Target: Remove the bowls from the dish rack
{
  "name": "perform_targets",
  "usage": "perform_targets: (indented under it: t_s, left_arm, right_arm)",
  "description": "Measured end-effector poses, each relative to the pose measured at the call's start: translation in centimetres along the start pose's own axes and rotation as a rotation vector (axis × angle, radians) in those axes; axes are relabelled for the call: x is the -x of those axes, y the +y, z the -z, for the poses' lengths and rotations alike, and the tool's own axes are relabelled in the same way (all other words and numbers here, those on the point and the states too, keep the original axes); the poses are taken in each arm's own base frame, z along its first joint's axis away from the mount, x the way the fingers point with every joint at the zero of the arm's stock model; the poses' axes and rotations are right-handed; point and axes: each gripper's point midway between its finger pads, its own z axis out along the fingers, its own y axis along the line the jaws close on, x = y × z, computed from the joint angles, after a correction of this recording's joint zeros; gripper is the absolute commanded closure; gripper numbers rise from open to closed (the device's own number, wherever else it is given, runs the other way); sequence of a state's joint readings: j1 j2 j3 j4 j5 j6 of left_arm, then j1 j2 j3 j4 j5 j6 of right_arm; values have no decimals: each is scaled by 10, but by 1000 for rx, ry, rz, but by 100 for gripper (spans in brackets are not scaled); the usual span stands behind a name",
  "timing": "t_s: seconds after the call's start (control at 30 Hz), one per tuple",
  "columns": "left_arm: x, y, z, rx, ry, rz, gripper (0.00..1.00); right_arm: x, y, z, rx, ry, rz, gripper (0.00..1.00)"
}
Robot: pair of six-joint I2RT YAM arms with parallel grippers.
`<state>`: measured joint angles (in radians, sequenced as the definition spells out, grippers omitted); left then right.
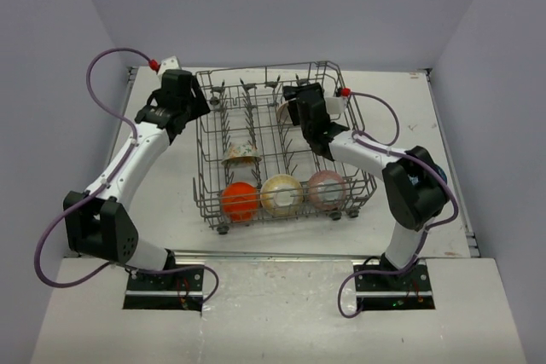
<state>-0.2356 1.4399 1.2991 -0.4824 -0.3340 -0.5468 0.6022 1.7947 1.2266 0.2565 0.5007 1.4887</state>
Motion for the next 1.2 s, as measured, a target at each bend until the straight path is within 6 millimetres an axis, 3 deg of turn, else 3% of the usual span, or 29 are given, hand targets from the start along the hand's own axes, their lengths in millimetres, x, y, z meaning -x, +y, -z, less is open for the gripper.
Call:
perform_targets:
  t_s: [0.2, 0.33, 0.5, 0.8, 1.2]
  left_arm:
    - [-24, 10, -21, 64, 69, -50, 37]
    - [-33, 17, -31, 94, 97, -61, 55]
    - [-43, 23, -42, 110, 136, -66, 60]
    - [-46, 12, -45, 49, 152, -52, 100]
    - [-46, 11, -45, 32, 161, -82, 100]
  right_arm:
    - [-9, -13, -7, -18, 22, 10, 37]
    - [-9, -14, -8, -19, 25, 11, 37]
    - [-9, -15, -8, -22, 24, 7, 36]
    - [-8, -26, -8, -44, 22, 11, 36]
    - [0, -28, -12, -53, 6, -9, 35]
